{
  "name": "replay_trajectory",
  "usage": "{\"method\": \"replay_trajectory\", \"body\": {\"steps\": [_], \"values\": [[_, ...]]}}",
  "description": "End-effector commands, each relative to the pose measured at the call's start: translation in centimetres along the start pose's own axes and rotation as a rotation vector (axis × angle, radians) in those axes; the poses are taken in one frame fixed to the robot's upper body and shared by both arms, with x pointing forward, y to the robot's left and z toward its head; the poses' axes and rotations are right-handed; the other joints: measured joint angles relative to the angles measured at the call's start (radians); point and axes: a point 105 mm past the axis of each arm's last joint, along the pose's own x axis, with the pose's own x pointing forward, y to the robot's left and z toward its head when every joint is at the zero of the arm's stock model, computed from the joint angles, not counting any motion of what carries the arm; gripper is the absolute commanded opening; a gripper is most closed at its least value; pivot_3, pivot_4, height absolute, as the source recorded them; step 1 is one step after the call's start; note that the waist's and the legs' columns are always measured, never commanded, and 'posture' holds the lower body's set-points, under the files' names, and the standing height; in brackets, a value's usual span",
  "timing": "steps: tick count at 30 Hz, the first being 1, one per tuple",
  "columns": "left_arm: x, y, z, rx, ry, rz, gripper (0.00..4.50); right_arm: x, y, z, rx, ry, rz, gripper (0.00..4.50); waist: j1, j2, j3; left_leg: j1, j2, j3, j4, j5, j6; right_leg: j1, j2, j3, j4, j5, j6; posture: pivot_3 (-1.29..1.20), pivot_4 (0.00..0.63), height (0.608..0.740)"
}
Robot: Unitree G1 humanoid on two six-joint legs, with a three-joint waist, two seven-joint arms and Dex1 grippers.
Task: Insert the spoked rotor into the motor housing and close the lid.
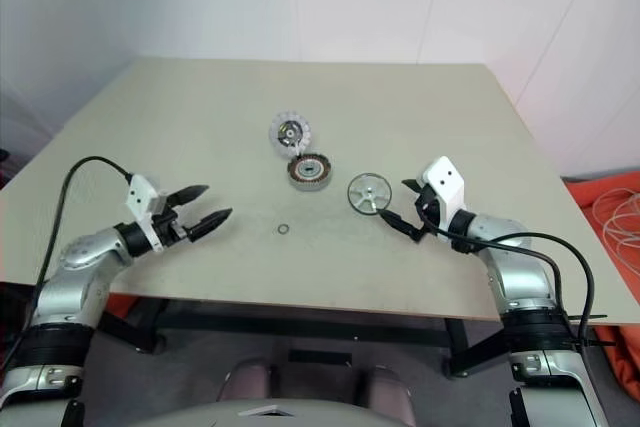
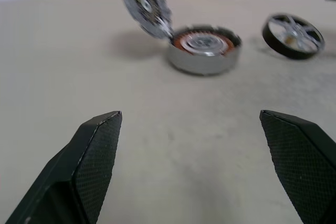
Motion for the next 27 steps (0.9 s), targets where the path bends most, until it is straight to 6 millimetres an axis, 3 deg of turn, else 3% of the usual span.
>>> {"method": "replay_trajectory", "body": {"steps": [1, 10, 17, 27], "values": [[1.1, -1.3, 1.1, 0.062, -0.020, -0.070, 4.48, -0.5, -0.8, 1.5, -0.039, -0.050, -0.019, 4.50, 0.000, 0.000, 0.000, 0.000, 0.000, 0.000, 0.000, 0.000, 0.000, 0.000, 0.000, 0.000, 0.000, 0.000, 0.000, 0.00, 0.000, 0.740], [3.7, -3.2, 1.0, 0.111, 0.010, -0.204, 4.48, -0.6, -0.7, 1.5, -0.036, -0.047, -0.011, 4.50, 0.000, 0.000, 0.000, 0.000, 0.000, 0.000, 0.000, 0.000, 0.000, 0.001, 0.000, 0.000, 0.000, 0.000, -0.001, 0.00, 0.000, 0.740], [6.5, -4.6, -0.3, 0.121, 0.071, -0.254, 4.48, -1.0, 0.0, 1.6, -0.027, -0.060, 0.025, 4.50, 0.001, 0.000, 0.000, 0.000, 0.000, 0.000, 0.000, 0.000, 0.000, 0.001, 0.000, 0.000, 0.000, 0.002, -0.003, 0.00, 0.000, 0.740], [8.0, -5.3, -1.5, 0.114, 0.097, -0.265, 4.48, -1.2, 0.3, 1.7, -0.024, -0.063, 0.037, 4.50, 0.001, 0.000, 0.000, 0.000, 0.000, 0.000, 0.000, 0.000, 0.000, 0.001, 0.000, 0.000, 0.000, 0.000, 0.000, 0.00, 0.000, 0.740]]}}
